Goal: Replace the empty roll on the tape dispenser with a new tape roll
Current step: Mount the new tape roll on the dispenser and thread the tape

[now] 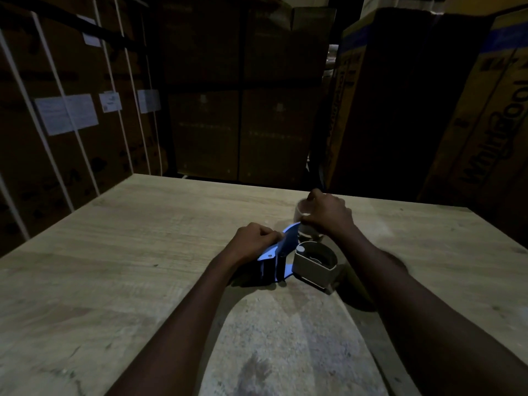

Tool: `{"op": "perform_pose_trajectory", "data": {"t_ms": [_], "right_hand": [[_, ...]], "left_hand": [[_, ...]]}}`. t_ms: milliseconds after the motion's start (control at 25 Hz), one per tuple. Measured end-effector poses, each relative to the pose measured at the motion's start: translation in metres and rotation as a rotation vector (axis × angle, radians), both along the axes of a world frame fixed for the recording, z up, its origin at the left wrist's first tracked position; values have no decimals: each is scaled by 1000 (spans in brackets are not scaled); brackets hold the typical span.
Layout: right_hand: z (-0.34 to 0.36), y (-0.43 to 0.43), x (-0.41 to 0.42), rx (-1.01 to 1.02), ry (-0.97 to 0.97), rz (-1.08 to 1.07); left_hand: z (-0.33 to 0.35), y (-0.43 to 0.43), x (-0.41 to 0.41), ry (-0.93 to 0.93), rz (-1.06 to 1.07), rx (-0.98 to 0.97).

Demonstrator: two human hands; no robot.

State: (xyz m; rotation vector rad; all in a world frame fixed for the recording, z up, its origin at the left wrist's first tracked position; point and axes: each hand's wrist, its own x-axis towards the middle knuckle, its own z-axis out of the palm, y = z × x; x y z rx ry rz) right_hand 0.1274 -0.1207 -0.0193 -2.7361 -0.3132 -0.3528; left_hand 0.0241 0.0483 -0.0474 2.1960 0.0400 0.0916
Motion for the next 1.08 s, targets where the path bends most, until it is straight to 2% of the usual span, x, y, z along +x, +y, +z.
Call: {"op": "perform_pose_trajectory", "data": {"t_ms": [280,440,560,720,840,960,1080], "right_hand": [[5,-10,-9,-25,62,17],[21,-38,-39,41,-43,26],[25,-68,-69,69,-60,28],[22,-99,-110,34,-19,12],[18,-110,-132,24,-18,3],[11,-115,-142,-39,-8,8],[8,-116,-143,-84,-28,12]], "left_hand": [[6,-4,-6,-65,22,-56],[20,-10,-12,-205,125,-40],[28,-24,-20,-330,173,90],[33,-57,-38,-397,55,303],[37,-86,-56,-458,42,459],[32,-95,-61,-440,58,687],[26,-78,-57,-317,61,760]]}}
